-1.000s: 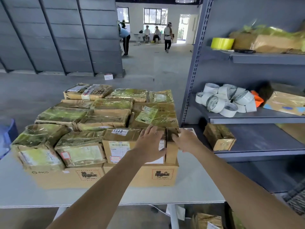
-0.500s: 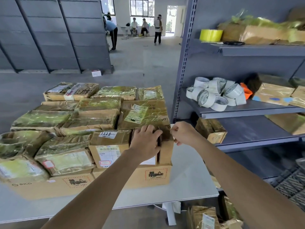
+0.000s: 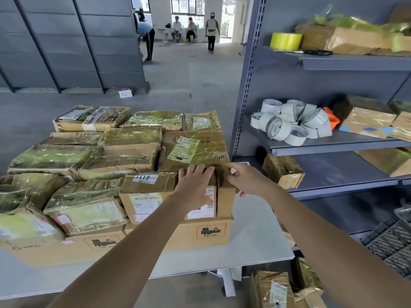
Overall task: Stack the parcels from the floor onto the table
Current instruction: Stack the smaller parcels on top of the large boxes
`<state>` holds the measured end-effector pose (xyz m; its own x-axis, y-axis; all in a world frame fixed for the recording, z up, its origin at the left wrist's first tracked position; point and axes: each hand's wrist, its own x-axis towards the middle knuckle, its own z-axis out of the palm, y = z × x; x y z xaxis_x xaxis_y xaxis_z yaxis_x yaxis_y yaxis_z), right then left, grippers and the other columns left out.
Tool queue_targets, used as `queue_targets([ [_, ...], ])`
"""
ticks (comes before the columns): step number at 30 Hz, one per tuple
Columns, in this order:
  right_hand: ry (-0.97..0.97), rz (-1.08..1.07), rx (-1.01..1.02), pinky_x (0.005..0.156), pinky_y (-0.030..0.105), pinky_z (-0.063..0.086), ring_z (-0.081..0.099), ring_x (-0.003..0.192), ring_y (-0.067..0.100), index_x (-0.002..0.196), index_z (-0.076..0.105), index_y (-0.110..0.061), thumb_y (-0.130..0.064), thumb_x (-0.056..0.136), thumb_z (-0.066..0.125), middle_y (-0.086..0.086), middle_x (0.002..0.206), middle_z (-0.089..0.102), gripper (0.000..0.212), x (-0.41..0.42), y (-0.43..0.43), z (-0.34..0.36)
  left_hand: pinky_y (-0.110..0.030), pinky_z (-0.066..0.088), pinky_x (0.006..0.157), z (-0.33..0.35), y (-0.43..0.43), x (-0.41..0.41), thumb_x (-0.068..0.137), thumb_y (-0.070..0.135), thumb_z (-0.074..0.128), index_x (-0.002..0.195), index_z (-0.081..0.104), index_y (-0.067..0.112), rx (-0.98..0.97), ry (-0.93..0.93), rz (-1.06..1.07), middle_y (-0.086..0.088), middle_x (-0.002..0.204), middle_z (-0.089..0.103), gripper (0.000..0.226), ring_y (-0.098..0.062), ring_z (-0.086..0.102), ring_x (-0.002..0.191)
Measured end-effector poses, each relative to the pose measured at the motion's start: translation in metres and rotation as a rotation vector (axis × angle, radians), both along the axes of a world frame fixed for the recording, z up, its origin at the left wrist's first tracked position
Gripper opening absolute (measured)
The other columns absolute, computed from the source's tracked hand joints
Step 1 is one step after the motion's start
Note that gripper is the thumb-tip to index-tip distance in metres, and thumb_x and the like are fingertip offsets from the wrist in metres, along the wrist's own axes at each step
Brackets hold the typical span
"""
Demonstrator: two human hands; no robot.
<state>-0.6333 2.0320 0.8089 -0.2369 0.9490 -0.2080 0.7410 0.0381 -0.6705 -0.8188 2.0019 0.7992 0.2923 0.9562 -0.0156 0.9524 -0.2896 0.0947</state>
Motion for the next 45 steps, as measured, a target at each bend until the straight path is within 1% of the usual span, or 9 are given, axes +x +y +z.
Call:
queue_targets([
  [7,-0.084,-0.001,0.057,0.062,0.033,0.06,0.067,0.066,0.017,0.14,0.041,-0.038,-0.029,0.096,0.039,-0.006,0.078,0.064,0.045,-0.001,0.001,-0.002,-0.058,0.011,0.116,-0.001,0.0,0.002,0.077,0.047,0.073,0.151,0.011,0.026,0.015,-0.014,0.006,-0.005,0.155,0.017,0.099,-0.029,0.01,0.145],
  [14,-0.083,-0.016,-0.052,0.052,0.029,0.059,0.069,0.07,0.013,0.142,0.022,-0.051,-0.047,0.097,0.036,-0.004,0.103,0.06,0.047,-0.009,-0.008,-0.004,-0.065,0.007,0.112,0.008,-0.006,-0.031,0.065,0.051,0.08,0.151,0.002,0.028,-0.059,0.122,0.106,-0.01,0.157,0.008,0.118,-0.035,0.001,0.146],
  [20,-0.093,-0.042,-0.038,0.059,0.038,0.061,0.066,0.075,0.027,0.143,0.024,-0.046,-0.034,0.098,0.032,0.01,0.084,0.067,0.047,-0.015,-0.011,-0.001,-0.062,0.013,0.114,0.006,-0.013,-0.058,0.081,0.022,0.069,0.152,-0.005,0.027,-0.032,0.212,0.149,-0.015,0.15,0.025,0.103,-0.036,0.021,0.14],
  [23,-0.116,-0.043,-0.008,0.059,0.041,0.061,0.065,0.069,0.026,0.143,0.025,-0.043,-0.032,0.098,0.031,0.008,0.081,0.066,0.047,-0.02,-0.012,-0.001,-0.057,0.022,0.113,0.005,-0.01,-0.056,0.081,0.027,0.07,0.152,0.003,0.025,0.03,0.089,0.13,-0.011,0.137,0.04,0.098,-0.034,0.036,0.13],
  [27,-0.101,-0.065,0.006,0.057,0.043,0.06,0.058,0.055,0.023,0.143,0.026,-0.045,-0.029,0.098,0.033,0.003,0.059,0.056,0.048,-0.021,-0.011,-0.003,-0.057,0.016,0.115,0.003,-0.005,-0.054,0.075,0.028,0.077,0.152,0.007,0.025,0.022,0.004,0.118,-0.01,0.135,0.041,0.104,-0.032,0.033,0.132],
  [32,-0.132,-0.108,0.045,0.056,0.045,0.06,0.066,0.07,0.03,0.144,0.024,-0.044,-0.042,0.1,0.032,0.009,0.08,0.066,0.045,-0.025,-0.012,-0.006,-0.058,0.007,0.116,-0.001,-0.008,-0.06,0.071,0.049,0.075,0.152,0.006,0.024,0.035,0.054,0.046,-0.011,0.146,0.027,0.11,-0.03,0.017,0.141],
  [38,-0.188,-0.106,0.124,0.054,0.042,0.059,0.065,0.065,0.024,0.145,0.024,-0.041,-0.048,0.1,0.033,0.007,0.093,0.069,0.046,-0.026,-0.012,-0.011,-0.058,0.002,0.116,0.0,-0.009,-0.048,0.072,0.064,0.066,0.152,0.01,0.027,0.039,0.042,-0.004,-0.008,0.158,0.011,0.104,-0.029,0.001,0.147],
  [42,-0.201,-0.171,0.182,0.074,0.037,0.047,0.063,0.095,0.032,0.148,0.027,-0.03,-0.05,0.1,0.033,0.014,0.122,0.063,0.053,-0.023,-0.009,-0.016,-0.058,0.001,0.116,0.0,-0.008,-0.038,0.077,0.064,0.061,0.151,0.014,0.026,0.041,0.027,-0.034,-0.009,0.158,0.011,0.095,-0.03,-0.002,0.147],
  [45,-0.186,-0.228,0.204,0.078,0.037,0.04,0.058,0.106,0.037,0.144,0.034,-0.026,-0.047,0.101,0.031,0.017,0.124,0.061,0.047,-0.019,-0.009,-0.016,-0.059,0.001,0.116,0.001,-0.006,-0.033,0.078,0.064,0.059,0.15,0.017,0.025,0.042,0.015,-0.061,-0.009,0.157,0.015,0.092,-0.03,-0.002,0.147],
])
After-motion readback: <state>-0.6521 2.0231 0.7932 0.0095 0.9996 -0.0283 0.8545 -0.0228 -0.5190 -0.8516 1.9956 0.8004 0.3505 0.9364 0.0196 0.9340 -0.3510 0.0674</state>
